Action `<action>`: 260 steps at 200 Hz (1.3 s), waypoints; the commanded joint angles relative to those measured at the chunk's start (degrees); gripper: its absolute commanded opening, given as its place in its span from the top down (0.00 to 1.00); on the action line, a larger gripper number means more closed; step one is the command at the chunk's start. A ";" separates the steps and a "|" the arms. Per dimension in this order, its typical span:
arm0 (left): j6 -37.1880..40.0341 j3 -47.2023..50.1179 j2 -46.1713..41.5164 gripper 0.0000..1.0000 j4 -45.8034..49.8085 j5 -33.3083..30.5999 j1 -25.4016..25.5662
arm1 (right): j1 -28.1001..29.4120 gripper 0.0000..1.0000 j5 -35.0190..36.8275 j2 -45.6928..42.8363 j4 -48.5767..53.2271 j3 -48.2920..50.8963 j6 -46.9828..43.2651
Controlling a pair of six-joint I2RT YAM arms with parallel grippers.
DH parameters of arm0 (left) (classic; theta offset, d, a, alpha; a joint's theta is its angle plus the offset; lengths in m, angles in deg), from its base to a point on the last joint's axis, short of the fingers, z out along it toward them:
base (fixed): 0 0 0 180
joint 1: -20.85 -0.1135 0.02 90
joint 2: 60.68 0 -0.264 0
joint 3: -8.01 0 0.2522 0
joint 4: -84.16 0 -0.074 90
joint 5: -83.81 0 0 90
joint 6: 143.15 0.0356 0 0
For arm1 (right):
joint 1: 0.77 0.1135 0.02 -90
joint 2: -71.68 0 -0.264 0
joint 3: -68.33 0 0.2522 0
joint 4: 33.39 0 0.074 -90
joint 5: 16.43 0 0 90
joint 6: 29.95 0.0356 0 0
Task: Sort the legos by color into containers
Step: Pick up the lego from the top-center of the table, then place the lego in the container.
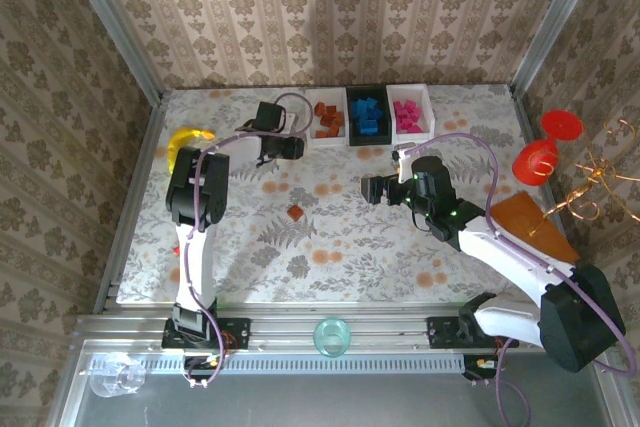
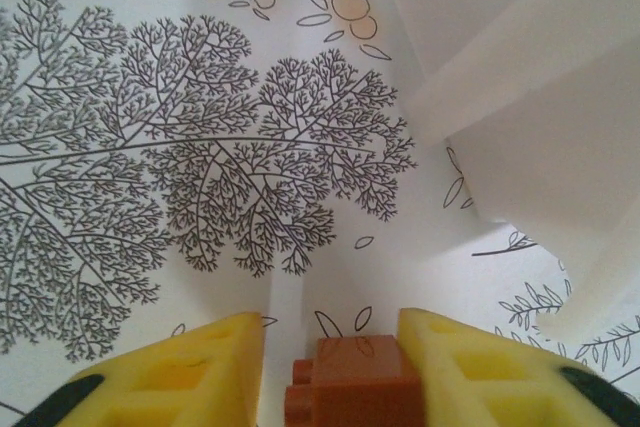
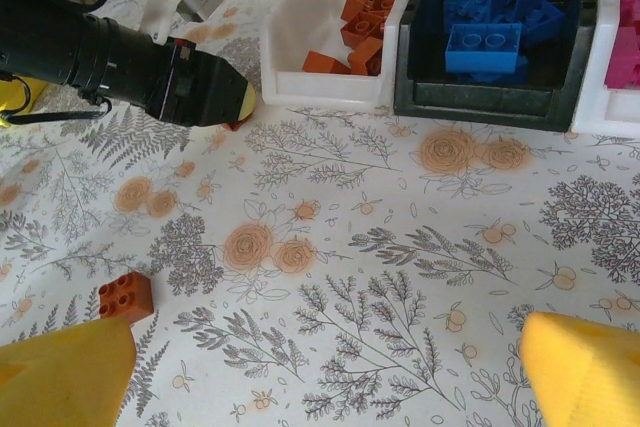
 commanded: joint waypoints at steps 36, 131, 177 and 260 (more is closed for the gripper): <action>-3.39 7.03 -6.80 0.72 -4.41 -1.91 0.04 | 0.30 0.00 2.13 0.21 0.47 -0.13 -0.46; -5.63 8.39 -15.61 0.74 -15.36 -3.90 5.63 | 0.32 0.00 4.39 -0.77 0.65 0.30 -0.02; -2.30 -6.06 -6.38 0.73 -7.25 -7.97 8.27 | 0.37 0.00 5.06 -1.85 0.82 0.66 0.13; 2.15 -29.82 5.75 0.48 7.14 -13.58 7.93 | 0.35 0.00 4.94 -1.90 1.23 0.48 0.20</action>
